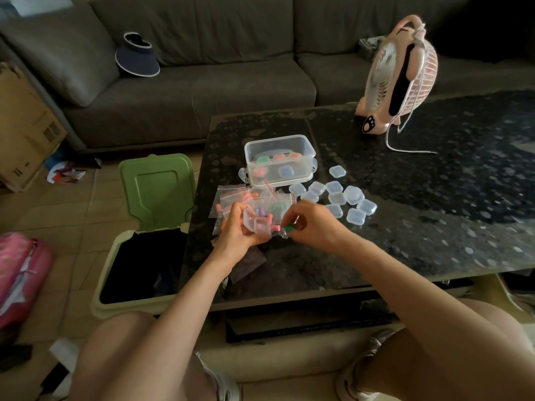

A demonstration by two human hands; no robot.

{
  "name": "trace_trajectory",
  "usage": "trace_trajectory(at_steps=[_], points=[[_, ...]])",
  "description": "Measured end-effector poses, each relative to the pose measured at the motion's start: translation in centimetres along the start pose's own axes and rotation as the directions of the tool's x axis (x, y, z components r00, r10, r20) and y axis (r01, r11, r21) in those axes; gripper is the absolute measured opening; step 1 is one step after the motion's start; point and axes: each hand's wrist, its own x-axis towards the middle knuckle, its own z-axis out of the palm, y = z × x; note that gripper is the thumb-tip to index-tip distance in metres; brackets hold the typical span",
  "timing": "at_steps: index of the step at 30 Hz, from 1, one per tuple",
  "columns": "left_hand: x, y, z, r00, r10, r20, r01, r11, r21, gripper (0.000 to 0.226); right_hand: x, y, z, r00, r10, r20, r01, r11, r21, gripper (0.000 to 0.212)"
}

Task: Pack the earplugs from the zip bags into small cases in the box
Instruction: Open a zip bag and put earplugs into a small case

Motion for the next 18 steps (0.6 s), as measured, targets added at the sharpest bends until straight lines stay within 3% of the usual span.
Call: trace_trajectory(at_steps=[4, 12, 18], points=[[0.1, -0.1, 0.5, 0.997, -0.026, 0.074, 0.031, 0.996, -0.078, 0.047, -0.3, -0.9, -0.8, 0.997, -0.065, -0.03, 0.068, 0.989, 0.128, 0.014], [0.0, 0.0, 1.0, 0.991, -0.049, 0.122, 0.071, 0.98, -0.183, 0.059, -0.2, -0.9, 0.3, 0.971, -0.236, -0.045, 0.238, 0.97, 0.052, 0.01], [-0.3, 0.3, 1.3, 0.991, -0.035, 0.13, 0.056, 0.985, -0.163, 0.052, -0.2, -0.7, -0.4, 0.975, -0.213, -0.065, 0.217, 0.974, 0.069, 0.016]])
